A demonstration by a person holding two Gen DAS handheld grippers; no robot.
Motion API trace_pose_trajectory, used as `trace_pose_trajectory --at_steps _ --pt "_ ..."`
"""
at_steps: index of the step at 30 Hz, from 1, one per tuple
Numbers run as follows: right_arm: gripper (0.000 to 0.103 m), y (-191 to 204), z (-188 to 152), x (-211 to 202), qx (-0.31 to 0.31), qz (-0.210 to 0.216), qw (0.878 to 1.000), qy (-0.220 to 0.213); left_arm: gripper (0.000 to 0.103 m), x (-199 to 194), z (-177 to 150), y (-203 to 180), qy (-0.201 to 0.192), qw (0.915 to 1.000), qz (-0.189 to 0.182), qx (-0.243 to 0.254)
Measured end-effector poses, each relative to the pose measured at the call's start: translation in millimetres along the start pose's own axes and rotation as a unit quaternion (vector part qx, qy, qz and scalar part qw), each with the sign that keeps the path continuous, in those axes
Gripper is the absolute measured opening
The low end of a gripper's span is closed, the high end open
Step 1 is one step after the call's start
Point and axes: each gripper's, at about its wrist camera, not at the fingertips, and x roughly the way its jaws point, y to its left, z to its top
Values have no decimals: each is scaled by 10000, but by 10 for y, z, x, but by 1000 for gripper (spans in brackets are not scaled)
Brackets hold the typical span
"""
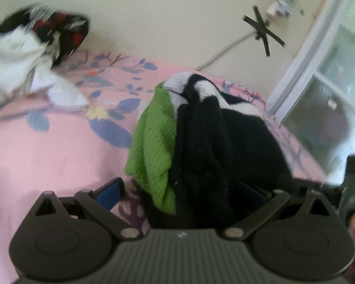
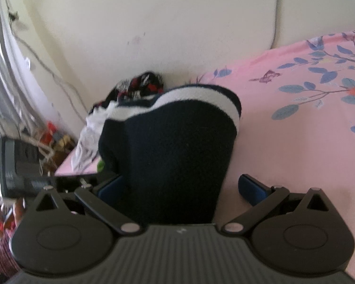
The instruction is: Fold small clothes
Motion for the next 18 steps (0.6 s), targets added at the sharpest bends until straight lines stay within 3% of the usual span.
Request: trace_pose_trajectory --at_steps 4,5,6,8,11,13,14,16,18 --pt "97 -70 83 24 62 211 9993 291 103 -61 49 179 120 9963 -335 -785" --pt "92 -80 107 68 94 274 9991 312 102 -31 60 170 122 9965 -317 -763" --pt "75 -77 136 131 105 343 9987 357 102 8 68 129 132 9972 -255 -684" --pt "66 -44 182 213 78 318 9987 403 89 113 66 9 196 9982 -235 -506" --pt "41 -9 248 127 -95 462 9985 260 79 253 112 -215 251 9992 156 -262" --pt "39 -65 345 -1 -141 505 9986 33 73 325 209 -316 220 9994 2 -263" --pt "39 -102 404 -76 -207 410 9988 -140 65 395 312 -407 203 9995 -145 -197" --pt "39 -221 574 -245 -391 93 9978 -536 57 577 526 -624 236 9990 -385 3" --pt "39 -453 795 -416 -338 -192 9950 -922 57 838 765 -907 217 9978 -556 280"
